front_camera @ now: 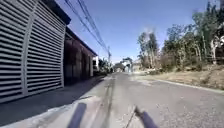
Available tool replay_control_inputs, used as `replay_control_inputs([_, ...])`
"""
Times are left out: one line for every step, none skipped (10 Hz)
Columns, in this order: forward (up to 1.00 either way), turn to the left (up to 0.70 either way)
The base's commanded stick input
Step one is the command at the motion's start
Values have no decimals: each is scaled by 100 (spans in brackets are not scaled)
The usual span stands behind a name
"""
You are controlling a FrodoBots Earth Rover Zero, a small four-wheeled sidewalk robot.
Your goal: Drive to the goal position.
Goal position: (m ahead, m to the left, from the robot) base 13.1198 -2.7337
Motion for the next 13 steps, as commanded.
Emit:
replay_control_inputs([70,0])
replay_control_inputs([70,0])
replay_control_inputs([70,-24])
replay_control_inputs([70,-35])
replay_control_inputs([70,-35])
replay_control_inputs([70,-35])
replay_control_inputs([70,-28])
replay_control_inputs([70,-12])
replay_control_inputs([70,0])
replay_control_inputs([70,0])
replay_control_inputs([70,0])
replay_control_inputs([70,0])
replay_control_inputs([70,0])
